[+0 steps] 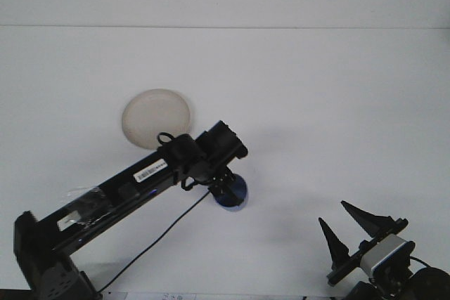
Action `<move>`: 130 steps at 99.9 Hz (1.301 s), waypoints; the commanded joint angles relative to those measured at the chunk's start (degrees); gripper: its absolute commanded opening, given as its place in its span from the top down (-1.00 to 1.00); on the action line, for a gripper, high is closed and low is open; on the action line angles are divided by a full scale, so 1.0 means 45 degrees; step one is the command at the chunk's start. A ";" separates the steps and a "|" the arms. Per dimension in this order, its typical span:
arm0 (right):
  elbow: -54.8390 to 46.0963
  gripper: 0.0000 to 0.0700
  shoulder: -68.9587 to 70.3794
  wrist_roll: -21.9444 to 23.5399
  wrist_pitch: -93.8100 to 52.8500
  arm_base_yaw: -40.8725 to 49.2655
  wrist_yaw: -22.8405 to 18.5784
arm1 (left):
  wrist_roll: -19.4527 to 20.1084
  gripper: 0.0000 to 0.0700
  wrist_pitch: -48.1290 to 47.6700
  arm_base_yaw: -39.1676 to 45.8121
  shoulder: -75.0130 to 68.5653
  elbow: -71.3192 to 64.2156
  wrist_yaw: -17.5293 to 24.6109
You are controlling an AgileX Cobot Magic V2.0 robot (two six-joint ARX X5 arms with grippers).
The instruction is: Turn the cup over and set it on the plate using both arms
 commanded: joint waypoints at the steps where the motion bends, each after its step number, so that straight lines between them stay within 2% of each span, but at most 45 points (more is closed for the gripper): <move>1: 0.0053 -0.14 0.0029 -0.0015 0.0102 0.0092 0.0005 | 0.0491 0.98 -0.0384 0.0675 -0.0563 0.0976 -0.0505; 14: 0.0053 -0.14 0.0029 -0.0015 0.0102 0.0092 0.0005 | 0.0801 0.98 -0.1263 0.2594 -0.0928 0.2375 -0.1326; 35: 0.0053 -0.14 0.0029 -0.0015 0.0102 0.0092 0.0005 | 0.0903 0.98 -0.1073 0.5999 -0.0763 0.3395 -0.1311; 53: 0.0053 -0.14 0.0029 0.0024 0.0102 0.0087 0.0005 | 0.0957 0.98 -0.0986 0.7762 0.0267 0.3395 -0.1166; 78: 0.0053 -0.14 0.0029 0.0083 0.0107 0.0092 0.0005 | 0.1049 0.98 0.0053 0.8291 0.2103 0.3400 -0.1161; 130: 0.0053 -0.14 0.0029 0.0325 0.0097 0.0092 0.0000 | 0.1224 0.98 0.0311 0.8009 0.4085 0.3400 -0.1069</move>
